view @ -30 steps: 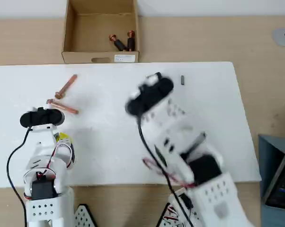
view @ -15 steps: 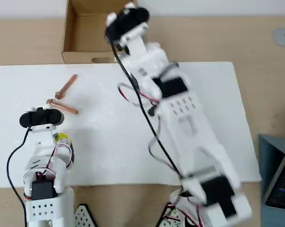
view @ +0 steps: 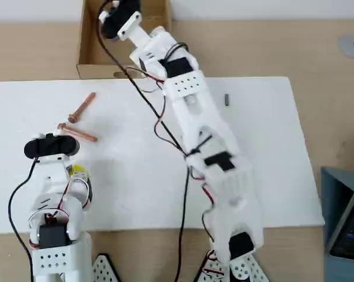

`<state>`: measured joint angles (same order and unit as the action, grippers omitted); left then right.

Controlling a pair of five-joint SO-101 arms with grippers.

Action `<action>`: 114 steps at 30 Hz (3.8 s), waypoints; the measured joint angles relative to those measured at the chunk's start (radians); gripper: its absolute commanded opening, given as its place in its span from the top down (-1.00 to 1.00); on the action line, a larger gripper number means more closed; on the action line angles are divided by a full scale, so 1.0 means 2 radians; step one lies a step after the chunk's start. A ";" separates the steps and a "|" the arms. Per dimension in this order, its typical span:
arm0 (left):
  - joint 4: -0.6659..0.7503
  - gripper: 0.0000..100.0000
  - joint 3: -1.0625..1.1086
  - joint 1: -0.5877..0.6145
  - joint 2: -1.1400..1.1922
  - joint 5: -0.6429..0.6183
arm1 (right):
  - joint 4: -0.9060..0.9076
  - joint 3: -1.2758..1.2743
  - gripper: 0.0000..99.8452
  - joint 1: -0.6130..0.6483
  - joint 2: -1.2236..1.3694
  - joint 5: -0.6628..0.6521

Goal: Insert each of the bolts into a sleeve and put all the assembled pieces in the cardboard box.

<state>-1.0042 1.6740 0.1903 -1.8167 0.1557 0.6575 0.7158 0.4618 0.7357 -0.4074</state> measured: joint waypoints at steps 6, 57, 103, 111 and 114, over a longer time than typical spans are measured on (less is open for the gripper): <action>0.000 0.97 0.000 0.000 0.000 0.000 | 0.000 0.144 0.98 0.000 0.124 -0.074; 0.000 0.97 0.000 0.000 0.000 0.000 | 0.411 0.452 0.67 -0.005 0.177 -0.058; 0.000 0.97 0.000 0.000 0.000 0.000 | 0.555 -0.203 0.67 -0.094 -0.263 0.222; 0.000 0.97 0.000 0.000 0.000 0.000 | 0.555 -0.203 0.67 -0.067 -0.259 0.432; 0.000 0.97 0.000 0.000 0.000 0.000 | 0.555 -0.203 0.67 -0.053 -0.236 0.493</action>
<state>-1.0042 1.6740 0.1903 -1.8167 0.1557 1.7668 0.3107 0.3560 0.2631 0.5792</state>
